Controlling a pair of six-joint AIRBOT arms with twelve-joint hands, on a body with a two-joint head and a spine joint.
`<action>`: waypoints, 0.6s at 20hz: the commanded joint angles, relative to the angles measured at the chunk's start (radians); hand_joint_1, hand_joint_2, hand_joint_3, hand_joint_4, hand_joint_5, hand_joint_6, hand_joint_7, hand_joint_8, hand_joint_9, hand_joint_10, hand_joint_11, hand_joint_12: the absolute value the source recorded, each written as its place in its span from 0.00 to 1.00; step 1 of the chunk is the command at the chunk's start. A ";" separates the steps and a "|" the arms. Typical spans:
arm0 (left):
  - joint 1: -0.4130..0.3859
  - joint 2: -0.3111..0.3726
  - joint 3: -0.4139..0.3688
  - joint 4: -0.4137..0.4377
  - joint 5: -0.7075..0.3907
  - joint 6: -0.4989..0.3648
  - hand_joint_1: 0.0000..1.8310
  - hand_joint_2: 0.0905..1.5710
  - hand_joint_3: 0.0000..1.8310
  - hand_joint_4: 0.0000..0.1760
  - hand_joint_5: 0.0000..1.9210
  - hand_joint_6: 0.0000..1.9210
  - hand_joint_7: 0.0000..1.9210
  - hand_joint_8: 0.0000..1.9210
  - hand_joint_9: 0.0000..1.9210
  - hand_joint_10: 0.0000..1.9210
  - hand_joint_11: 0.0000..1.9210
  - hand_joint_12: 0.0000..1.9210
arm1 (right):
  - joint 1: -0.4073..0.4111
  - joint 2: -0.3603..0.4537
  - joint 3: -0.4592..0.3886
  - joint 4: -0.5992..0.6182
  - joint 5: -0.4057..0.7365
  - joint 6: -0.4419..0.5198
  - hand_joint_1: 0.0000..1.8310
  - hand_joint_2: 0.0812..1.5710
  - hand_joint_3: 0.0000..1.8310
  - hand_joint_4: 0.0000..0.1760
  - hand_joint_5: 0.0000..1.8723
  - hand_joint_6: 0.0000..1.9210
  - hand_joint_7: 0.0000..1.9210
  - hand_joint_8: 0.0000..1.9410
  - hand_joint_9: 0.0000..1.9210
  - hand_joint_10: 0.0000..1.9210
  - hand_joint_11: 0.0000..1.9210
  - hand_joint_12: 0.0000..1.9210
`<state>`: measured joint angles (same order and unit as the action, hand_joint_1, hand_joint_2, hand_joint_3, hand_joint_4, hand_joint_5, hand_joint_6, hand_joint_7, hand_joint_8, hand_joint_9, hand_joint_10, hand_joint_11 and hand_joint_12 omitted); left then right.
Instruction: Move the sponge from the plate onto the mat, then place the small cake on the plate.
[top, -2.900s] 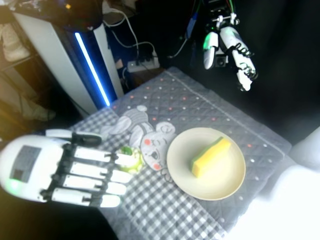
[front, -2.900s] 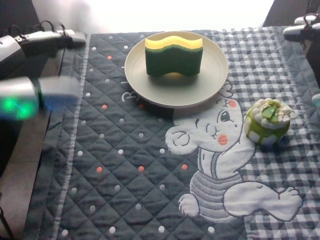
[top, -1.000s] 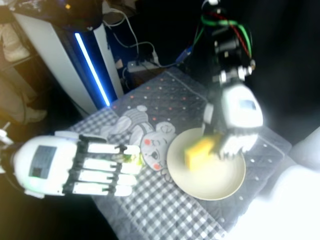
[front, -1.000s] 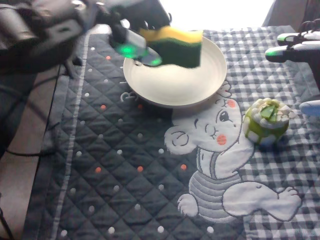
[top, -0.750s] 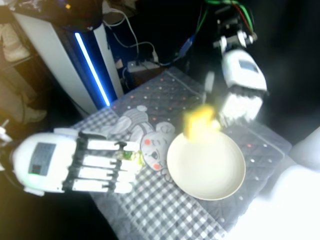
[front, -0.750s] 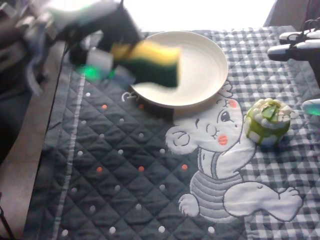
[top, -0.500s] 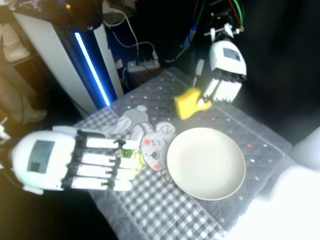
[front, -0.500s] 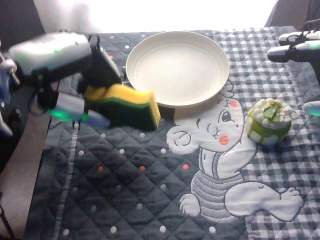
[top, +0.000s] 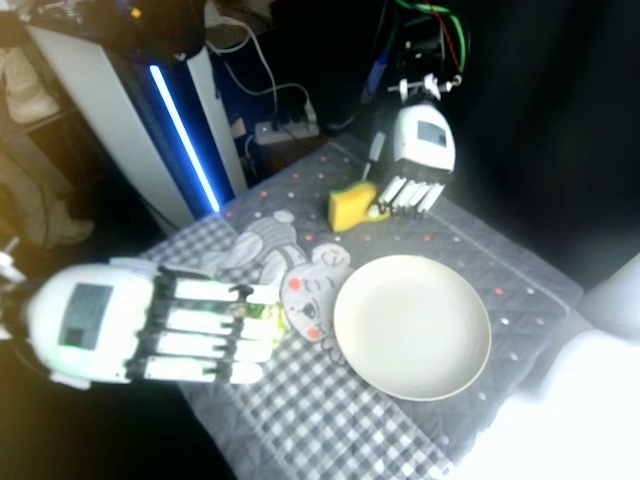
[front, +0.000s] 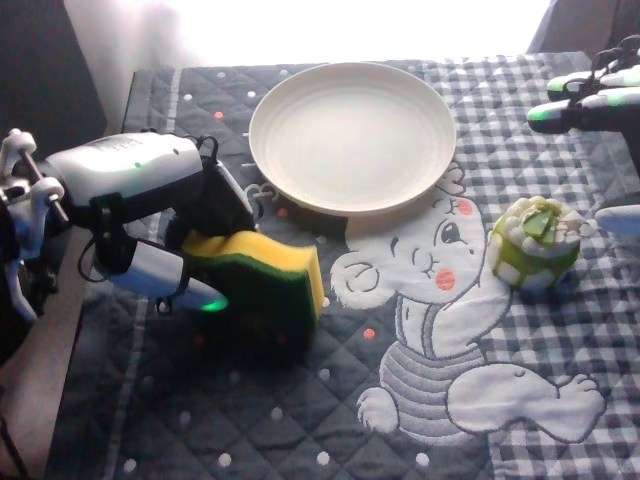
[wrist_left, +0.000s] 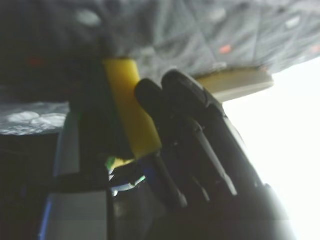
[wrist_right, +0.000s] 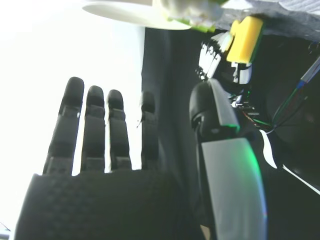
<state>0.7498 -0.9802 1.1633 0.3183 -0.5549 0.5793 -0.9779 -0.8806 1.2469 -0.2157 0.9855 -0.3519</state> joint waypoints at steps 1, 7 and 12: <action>-0.005 0.004 0.002 -0.022 -0.096 -0.004 0.58 0.58 0.00 0.00 0.48 0.00 0.58 0.03 0.55 0.17 0.38 0.58 | 0.010 -0.007 0.009 0.046 0.118 0.007 0.42 0.75 0.00 0.37 0.22 0.00 0.14 0.00 0.15 0.00 0.01 0.43; 0.010 0.021 -0.022 -0.091 -0.231 -0.004 0.49 0.58 0.00 0.00 0.28 0.00 0.32 0.00 0.24 0.21 0.03 0.74 | 0.034 -0.037 0.030 -0.018 0.117 0.051 0.42 0.73 0.00 0.32 0.23 0.01 0.15 0.00 0.15 0.00 0.08 0.29; 0.085 0.056 -0.065 -0.235 -0.455 0.000 0.44 0.50 0.00 0.68 0.03 0.00 0.01 0.00 0.00 0.00 0.00 0.09 | 0.073 -0.055 0.047 -0.113 0.051 0.086 0.47 0.67 0.00 0.71 0.18 0.00 0.12 0.00 0.15 0.00 0.04 0.45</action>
<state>0.8570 -0.9249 1.0939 0.0891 -0.8703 0.5838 -0.9146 -0.9352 1.2907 -0.3775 0.9466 -0.2699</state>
